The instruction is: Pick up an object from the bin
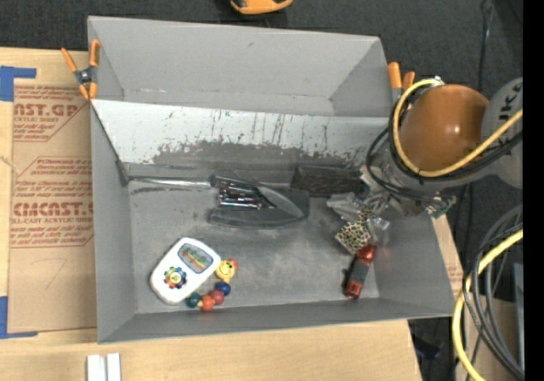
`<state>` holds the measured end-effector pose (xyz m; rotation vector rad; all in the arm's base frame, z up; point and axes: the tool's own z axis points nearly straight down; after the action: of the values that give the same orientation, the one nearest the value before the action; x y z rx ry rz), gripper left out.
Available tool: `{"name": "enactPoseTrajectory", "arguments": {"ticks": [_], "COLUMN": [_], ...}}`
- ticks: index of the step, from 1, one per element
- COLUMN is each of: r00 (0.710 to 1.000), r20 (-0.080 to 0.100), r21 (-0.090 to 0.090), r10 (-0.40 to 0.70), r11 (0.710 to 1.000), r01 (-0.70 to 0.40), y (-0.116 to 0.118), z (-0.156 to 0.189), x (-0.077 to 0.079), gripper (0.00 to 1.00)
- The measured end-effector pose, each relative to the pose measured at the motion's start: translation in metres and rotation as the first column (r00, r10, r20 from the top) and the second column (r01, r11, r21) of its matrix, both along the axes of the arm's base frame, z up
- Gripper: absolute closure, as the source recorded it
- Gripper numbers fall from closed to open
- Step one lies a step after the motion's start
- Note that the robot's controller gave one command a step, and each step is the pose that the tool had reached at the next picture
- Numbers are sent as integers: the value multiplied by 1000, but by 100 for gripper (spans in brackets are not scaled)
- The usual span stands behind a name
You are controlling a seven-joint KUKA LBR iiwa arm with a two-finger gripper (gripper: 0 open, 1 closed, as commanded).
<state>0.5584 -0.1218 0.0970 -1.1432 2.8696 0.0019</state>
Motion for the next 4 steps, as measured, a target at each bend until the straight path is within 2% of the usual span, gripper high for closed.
{"name": "enactPoseTrajectory", "arguments": {"ticks": [4], "r00": [1000], "r20": [0], "r21": [0], "r10": [0], "r11": [1000], "r01": [0], "y": [0], "z": [0], "x": [0], "gripper": [100]}}
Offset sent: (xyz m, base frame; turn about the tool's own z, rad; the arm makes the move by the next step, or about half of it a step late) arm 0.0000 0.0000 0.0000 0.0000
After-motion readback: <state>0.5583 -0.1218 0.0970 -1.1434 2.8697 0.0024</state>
